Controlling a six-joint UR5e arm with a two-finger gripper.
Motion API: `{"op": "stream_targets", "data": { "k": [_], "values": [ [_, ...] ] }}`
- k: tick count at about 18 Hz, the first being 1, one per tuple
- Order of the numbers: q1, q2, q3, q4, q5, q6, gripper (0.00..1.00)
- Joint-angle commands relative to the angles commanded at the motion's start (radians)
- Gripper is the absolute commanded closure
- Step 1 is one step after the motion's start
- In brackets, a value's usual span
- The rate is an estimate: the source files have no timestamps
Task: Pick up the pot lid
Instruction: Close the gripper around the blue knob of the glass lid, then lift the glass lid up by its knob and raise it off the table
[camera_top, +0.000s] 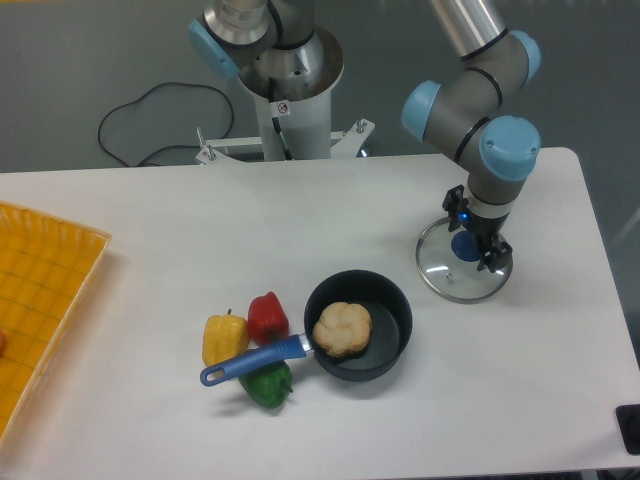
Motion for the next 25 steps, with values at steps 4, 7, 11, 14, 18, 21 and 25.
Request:
{"op": "stream_targets", "data": {
  "k": [4, 7, 11, 14, 18, 21, 25],
  "values": [
    [0.0, -0.002, 0.0, 0.0, 0.0, 0.0, 0.14],
    [0.0, -0.002, 0.0, 0.0, 0.0, 0.0, 0.16],
    [0.0, 0.0, 0.0, 0.0, 0.0, 0.0, 0.27],
    [0.0, 0.0, 0.0, 0.0, 0.0, 0.0, 0.33],
    [0.0, 0.002, 0.002, 0.0, 0.0, -0.005, 0.38],
    [-0.002, 0.005, 0.006, -0.002, 0.0, -0.008, 0.41],
    [-0.002, 0.021, 0.034, -0.02, 0.006, -0.008, 0.41]
  ]
}}
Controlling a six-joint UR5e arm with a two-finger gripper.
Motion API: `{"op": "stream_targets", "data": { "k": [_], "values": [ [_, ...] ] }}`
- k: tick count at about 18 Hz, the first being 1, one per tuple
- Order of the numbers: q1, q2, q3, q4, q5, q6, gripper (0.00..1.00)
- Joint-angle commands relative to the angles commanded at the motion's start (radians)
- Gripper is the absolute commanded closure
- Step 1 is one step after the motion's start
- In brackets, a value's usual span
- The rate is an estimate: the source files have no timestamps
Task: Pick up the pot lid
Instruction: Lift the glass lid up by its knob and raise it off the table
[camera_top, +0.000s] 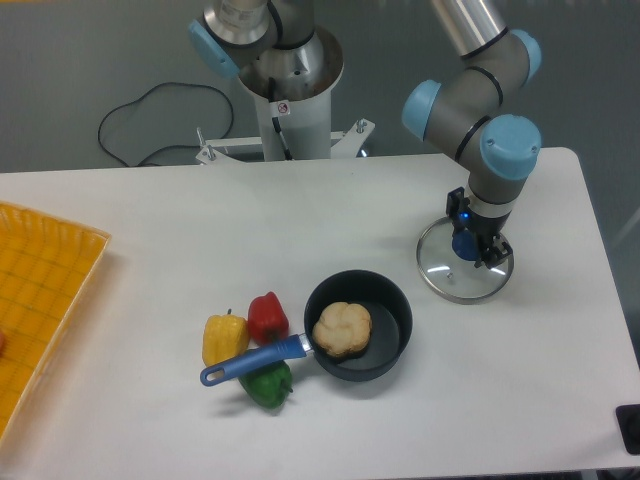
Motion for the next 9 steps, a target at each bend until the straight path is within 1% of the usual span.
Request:
{"op": "stream_targets", "data": {
  "k": [2, 6, 9],
  "values": [
    [0.002, 0.015, 0.011, -0.029, 0.0, 0.0, 0.41],
    [0.003, 0.043, 0.067, -0.141, -0.002, 0.0, 0.41],
    [0.009, 0.058, 0.098, -0.195, -0.002, 0.0, 0.41]
  ]
}}
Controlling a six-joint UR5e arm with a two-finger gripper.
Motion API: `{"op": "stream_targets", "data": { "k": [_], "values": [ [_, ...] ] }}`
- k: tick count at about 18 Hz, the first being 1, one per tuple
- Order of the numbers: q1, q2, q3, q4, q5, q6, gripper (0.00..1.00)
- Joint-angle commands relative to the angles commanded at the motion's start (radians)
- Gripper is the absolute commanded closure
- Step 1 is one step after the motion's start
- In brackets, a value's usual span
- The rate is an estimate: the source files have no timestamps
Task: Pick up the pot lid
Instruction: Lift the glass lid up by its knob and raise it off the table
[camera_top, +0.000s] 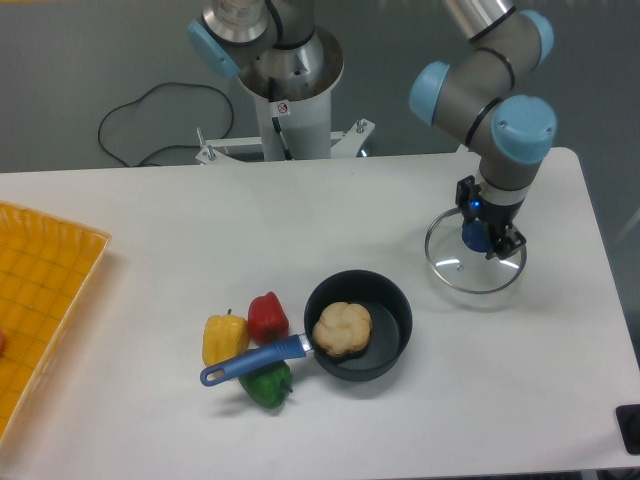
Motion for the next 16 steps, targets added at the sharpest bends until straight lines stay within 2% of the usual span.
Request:
{"op": "stream_targets", "data": {
  "k": [2, 7, 12, 16],
  "values": [
    [0.011, 0.003, 0.009, -0.023, 0.0, 0.0, 0.41],
    [0.023, 0.031, 0.017, -0.034, 0.0, 0.0, 0.41],
    [0.026, 0.04, 0.075, -0.117, 0.0, 0.0, 0.41],
    [0.026, 0.04, 0.092, -0.126, -0.002, -0.002, 0.41]
  ]
}}
